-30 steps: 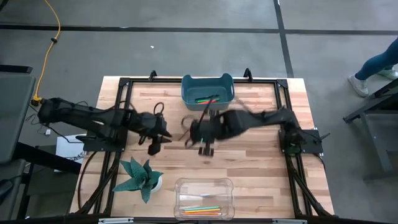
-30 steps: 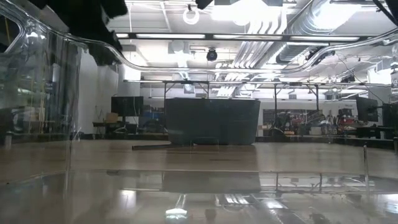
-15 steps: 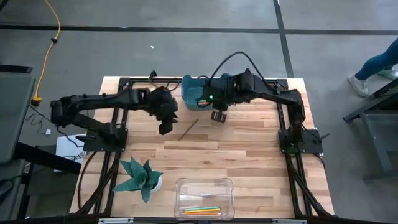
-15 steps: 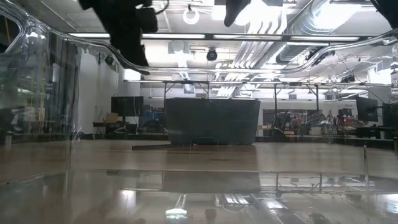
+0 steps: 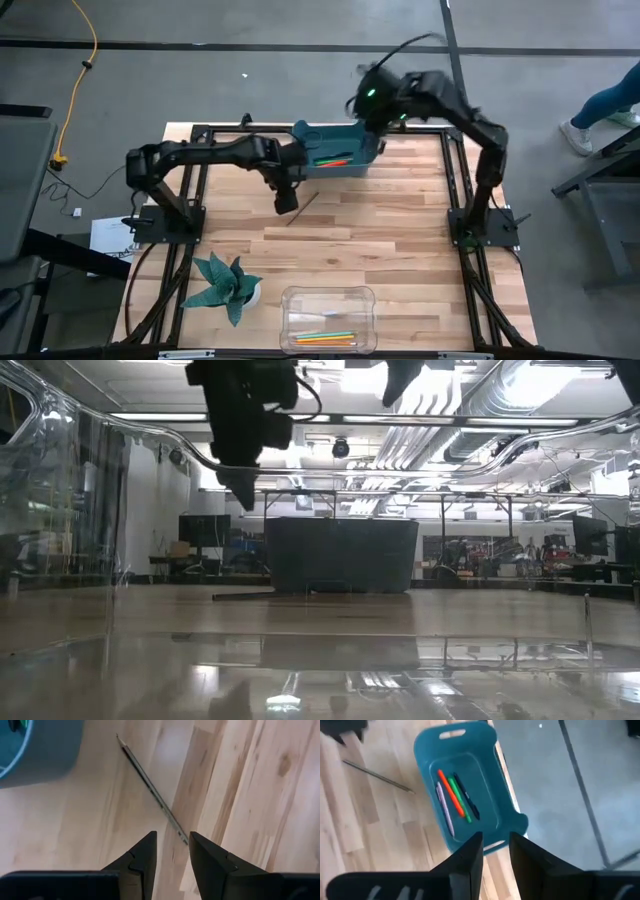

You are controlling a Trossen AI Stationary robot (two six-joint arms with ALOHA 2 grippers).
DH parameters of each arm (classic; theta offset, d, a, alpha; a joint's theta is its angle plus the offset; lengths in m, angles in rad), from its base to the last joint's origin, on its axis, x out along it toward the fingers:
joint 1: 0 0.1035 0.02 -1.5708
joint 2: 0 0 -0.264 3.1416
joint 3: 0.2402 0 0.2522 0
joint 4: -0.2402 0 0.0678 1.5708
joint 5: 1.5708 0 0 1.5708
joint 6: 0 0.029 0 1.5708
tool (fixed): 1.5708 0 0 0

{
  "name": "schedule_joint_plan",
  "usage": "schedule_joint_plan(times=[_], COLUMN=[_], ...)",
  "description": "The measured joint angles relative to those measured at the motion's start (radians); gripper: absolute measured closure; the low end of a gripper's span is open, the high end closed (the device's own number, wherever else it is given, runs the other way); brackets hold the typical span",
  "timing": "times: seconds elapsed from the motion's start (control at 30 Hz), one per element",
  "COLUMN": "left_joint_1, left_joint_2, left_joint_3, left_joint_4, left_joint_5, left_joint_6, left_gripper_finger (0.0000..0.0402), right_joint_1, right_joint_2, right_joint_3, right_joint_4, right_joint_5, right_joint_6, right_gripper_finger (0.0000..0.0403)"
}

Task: Sort pens & pencils
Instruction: Put the black pencil into the transparent bin

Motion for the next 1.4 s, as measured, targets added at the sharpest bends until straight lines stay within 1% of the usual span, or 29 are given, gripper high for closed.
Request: schedule_joint_plan(times=[0.23,0.37,0.4,0.73,0.9,1.17,1.4], left_joint_1=[-0.014,-0.035,-0.043,-0.073,-0.073,-0.07,-0.07], left_joint_2=[0.067,0.106,0.116,0.182,0.214,0.257,0.264], left_joint_3=[0.001,0.001,0.001,0.001,0.001,0.0,0.0], left_joint_4=[0.071,0.079,0.084,0.106,0.127,0.13,0.13], left_joint_5=[-0.008,-0.036,-0.044,-0.093,-0.099,-0.091,-0.092], left_joint_6=[-0.1,-0.167,-0.181,-0.344,-0.406,-0.421,-0.413], left_gripper_finger=[0.0298,0.0298,0.0298,0.0298,0.0298,0.0298,0.0298], right_joint_1=[-0.114,-0.165,-0.173,-0.23,-0.25,-0.268,-0.268], right_joint_2=[-0.072,-0.1,-0.106,-0.114,-0.114,-0.113,-0.113], right_joint_3=[0.001,0.001,0.001,0.001,0.001,0.001,0.001], right_joint_4=[0.019,0.053,0.056,0.061,0.064,0.084,0.096], right_joint_5=[-0.098,-0.204,-0.215,-0.22,-0.263,-0.321,-0.326], right_joint_6=[-0.07,-0.061,-0.061,-0.076,-0.081,-0.091,-0.098], right_gripper_finger=[0.0318,0.0318,0.0318,0.0318,0.0318,0.0318,0.0318])
